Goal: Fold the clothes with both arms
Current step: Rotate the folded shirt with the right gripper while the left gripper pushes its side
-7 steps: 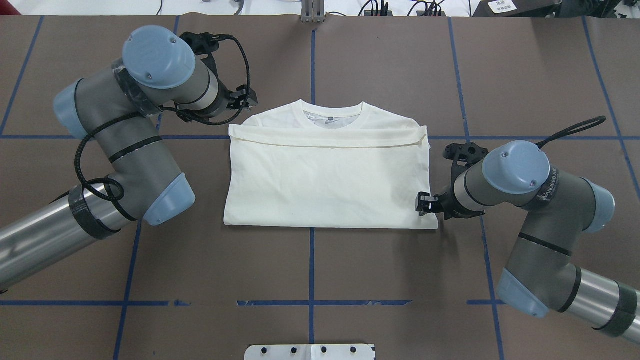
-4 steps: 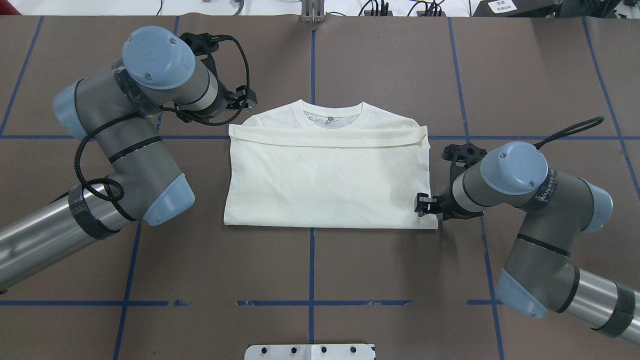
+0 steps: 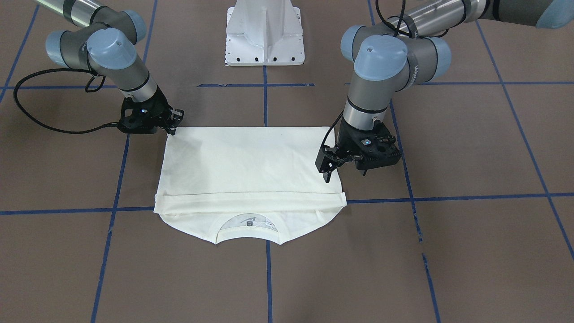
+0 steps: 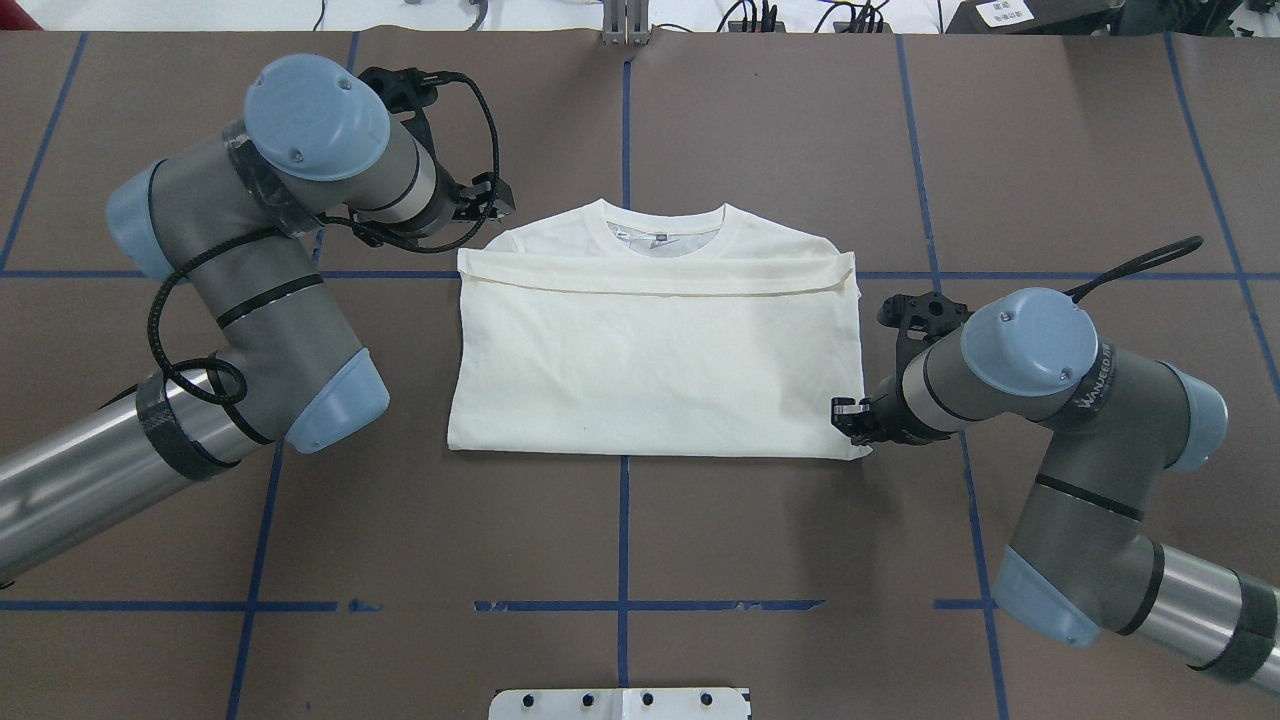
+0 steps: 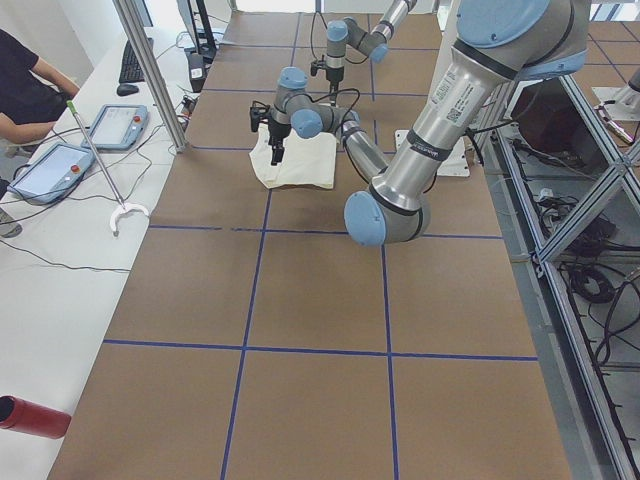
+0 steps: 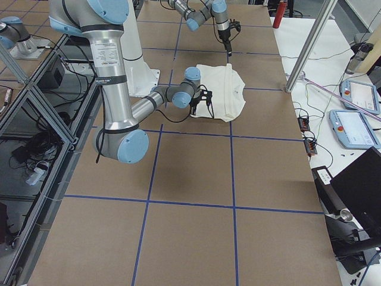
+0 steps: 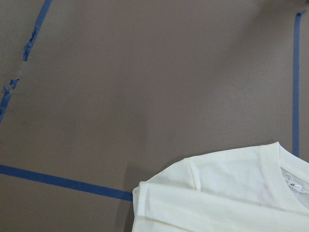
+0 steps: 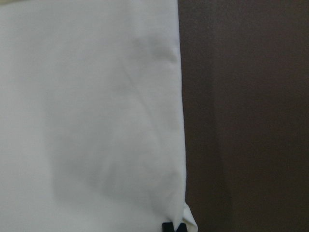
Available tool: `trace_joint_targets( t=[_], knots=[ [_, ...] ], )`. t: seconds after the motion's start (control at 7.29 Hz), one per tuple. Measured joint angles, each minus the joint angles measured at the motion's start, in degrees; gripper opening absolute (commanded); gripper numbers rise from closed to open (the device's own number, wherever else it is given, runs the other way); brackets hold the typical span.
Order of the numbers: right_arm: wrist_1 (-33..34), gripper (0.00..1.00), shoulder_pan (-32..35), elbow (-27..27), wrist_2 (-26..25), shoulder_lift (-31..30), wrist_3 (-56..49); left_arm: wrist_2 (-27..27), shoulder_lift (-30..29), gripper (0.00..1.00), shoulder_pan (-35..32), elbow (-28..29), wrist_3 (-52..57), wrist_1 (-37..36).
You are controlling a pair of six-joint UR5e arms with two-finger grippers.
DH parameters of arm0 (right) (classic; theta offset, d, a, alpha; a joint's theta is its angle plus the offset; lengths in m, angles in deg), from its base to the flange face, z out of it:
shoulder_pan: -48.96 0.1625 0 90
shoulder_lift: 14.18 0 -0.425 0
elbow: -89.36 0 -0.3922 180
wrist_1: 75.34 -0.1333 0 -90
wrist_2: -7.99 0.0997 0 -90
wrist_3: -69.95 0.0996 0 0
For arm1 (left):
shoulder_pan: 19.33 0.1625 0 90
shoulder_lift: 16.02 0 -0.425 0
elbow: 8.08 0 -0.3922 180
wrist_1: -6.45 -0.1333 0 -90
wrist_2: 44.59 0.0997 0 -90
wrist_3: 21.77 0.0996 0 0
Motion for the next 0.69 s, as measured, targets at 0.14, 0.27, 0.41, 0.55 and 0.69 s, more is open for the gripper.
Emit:
trace_joint_targets(
  t=[0.14,0.27,0.41,0.55,0.69],
  knots=[
    [0.0,0.00,-0.7,2.6,-0.1,-2.1,0.0,0.0,0.0,1.00,0.0,-0.1,0.0,0.0],
    [0.0,0.00,-3.0,6.2,-0.3,-5.2,0.2,0.0,0.0,1.00,0.0,-0.3,-0.2,0.0],
    [0.0,0.00,-6.7,10.7,-0.5,-9.4,0.6,0.0,0.1,1.00,0.0,-0.6,-0.5,0.0],
    [-0.1,0.00,-11.2,15.1,-0.7,-13.9,1.4,0.0,0.1,1.00,0.1,-1.0,-1.0,0.0],
    [-0.1,0.56,-15.9,18.6,-0.8,-18.0,2.5,0.0,0.1,1.00,0.3,-1.3,-1.6,0.0]
  ],
)
